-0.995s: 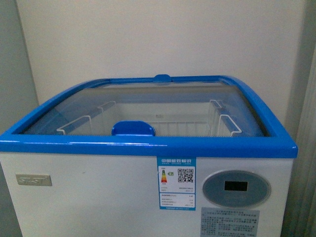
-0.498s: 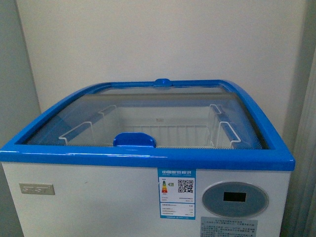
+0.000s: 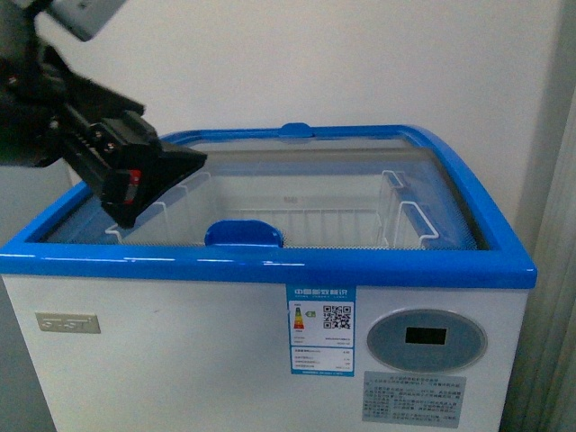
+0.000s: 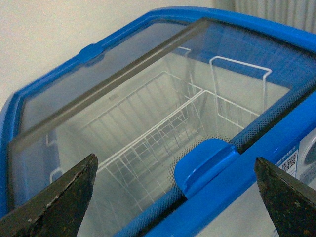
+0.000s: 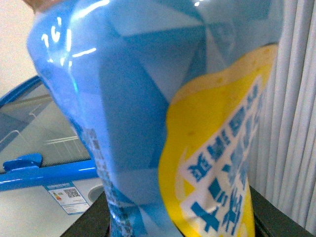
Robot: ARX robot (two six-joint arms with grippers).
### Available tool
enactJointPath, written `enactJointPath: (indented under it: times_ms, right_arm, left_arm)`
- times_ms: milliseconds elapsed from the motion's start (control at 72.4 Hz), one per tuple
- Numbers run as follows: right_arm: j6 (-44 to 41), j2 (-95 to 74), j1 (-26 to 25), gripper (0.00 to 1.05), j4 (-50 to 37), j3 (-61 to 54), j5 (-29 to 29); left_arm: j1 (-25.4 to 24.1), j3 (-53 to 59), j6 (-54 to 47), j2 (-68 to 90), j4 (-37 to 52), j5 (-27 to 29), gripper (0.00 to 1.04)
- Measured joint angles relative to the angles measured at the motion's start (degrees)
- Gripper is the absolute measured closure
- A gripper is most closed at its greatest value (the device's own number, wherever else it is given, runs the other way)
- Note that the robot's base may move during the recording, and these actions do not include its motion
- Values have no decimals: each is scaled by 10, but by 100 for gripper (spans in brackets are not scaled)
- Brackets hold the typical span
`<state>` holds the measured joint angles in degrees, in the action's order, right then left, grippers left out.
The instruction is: Put drink in fridge
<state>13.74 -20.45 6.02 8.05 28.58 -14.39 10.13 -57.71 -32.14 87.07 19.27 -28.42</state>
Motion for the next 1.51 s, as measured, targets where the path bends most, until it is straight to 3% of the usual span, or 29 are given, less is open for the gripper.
enactJointPath:
  times_ms: [235, 470, 719, 995, 1285, 1507]
  right_arm:
    - [0, 0, 0, 63, 0, 0, 0]
    - [0, 0, 0, 63, 0, 0, 0]
    - [0, 0, 0, 63, 0, 0, 0]
    - [0, 0, 0, 63, 0, 0, 0]
    - [0, 0, 0, 63, 0, 0, 0]
    - [0, 0, 0, 63, 0, 0, 0]
  left_arm:
    - [12, -106, -236, 89, -135, -10, 8]
    - [9, -171, -326, 151, -185, -10, 8]
    - [4, -236, -335, 221, -188, 0, 8]
    - [-2, -362, -326, 308, -217, -26, 8]
    - [-4, -620, -284, 461, -248, 16, 8]
    - [-4, -890, -229, 615, -320, 105, 8]
